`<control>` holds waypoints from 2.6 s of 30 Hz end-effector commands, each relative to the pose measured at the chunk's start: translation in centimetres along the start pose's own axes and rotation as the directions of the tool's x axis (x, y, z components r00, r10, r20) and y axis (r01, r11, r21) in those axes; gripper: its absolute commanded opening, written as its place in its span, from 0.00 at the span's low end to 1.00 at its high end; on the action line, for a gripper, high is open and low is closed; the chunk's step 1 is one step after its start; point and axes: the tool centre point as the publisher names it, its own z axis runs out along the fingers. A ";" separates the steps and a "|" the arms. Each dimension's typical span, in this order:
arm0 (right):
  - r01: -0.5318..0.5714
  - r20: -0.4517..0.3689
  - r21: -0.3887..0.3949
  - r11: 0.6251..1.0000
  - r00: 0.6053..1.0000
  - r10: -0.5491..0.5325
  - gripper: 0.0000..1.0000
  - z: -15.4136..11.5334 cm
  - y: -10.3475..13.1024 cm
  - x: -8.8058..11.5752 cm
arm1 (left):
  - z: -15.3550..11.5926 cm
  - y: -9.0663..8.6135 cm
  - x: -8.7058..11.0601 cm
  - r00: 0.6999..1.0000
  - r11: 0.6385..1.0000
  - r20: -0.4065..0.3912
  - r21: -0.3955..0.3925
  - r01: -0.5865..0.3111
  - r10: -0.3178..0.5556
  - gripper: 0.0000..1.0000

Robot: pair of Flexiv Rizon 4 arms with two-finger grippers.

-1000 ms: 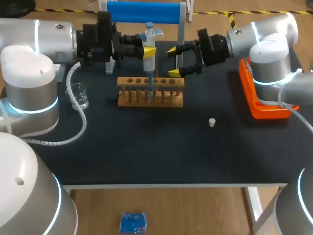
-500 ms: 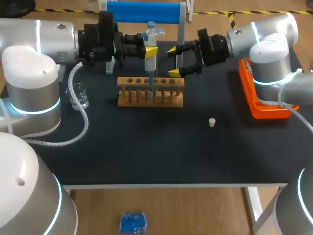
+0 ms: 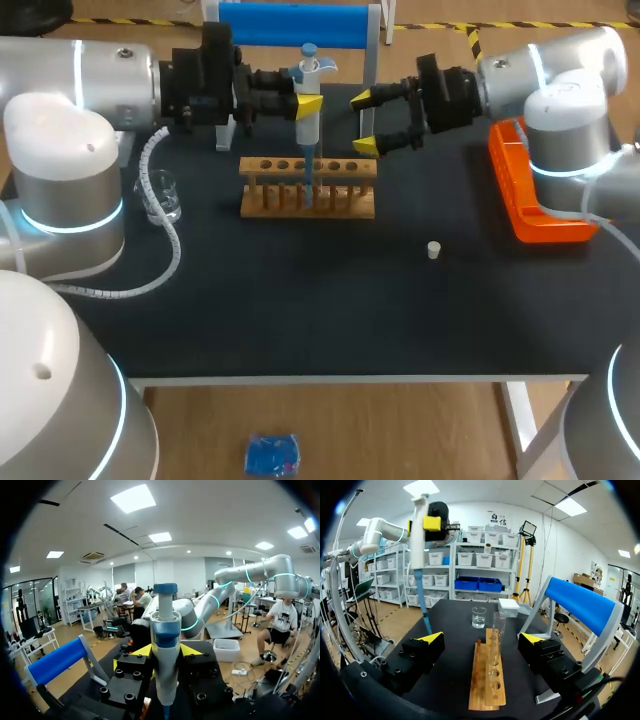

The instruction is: Invert the test tube, pick up the pipette, mount the tip to pipette, aspirate from beaker and dispense into the tube, eject the tip, return the pipette, and cap with the stopper.

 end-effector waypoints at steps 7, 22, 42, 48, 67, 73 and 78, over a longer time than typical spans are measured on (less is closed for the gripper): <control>0.026 0.065 -0.048 0.999 0.998 -0.023 1.00 -7.3 3.1 8.5 | 0.1 0.0 0.0 1.000 1.000 0.002 0.002 0.000 0.000 0.00; -0.018 0.003 -0.164 0.986 1.000 0.019 1.00 -7.5 6.7 14.0 | 0.1 0.0 0.0 1.000 1.000 0.002 0.002 0.000 0.000 0.00; -0.020 -0.002 -0.237 0.971 1.000 0.020 1.00 0.5 9.5 12.5 | 0.1 0.0 0.0 1.000 1.000 0.002 0.002 0.000 0.000 0.00; -0.065 0.005 -0.244 0.968 0.998 0.069 1.00 2.0 10.1 11.4 | 0.1 0.0 0.0 1.000 1.000 0.002 0.002 0.000 0.000 0.00; -0.093 -0.005 -0.241 0.966 0.996 0.094 1.00 4.8 12.2 9.9 | 0.1 0.0 0.0 1.000 1.000 0.002 0.002 0.000 0.000 0.00; -0.082 -0.002 -0.247 0.966 0.996 0.084 1.00 5.6 12.5 9.8 | 0.1 0.0 0.0 1.000 1.000 0.002 0.002 0.000 0.000 0.00; -0.072 0.000 -0.254 0.965 0.997 0.074 1.00 6.1 12.8 9.6 | 0.1 0.0 0.0 1.000 1.000 0.002 0.002 0.000 0.000 0.00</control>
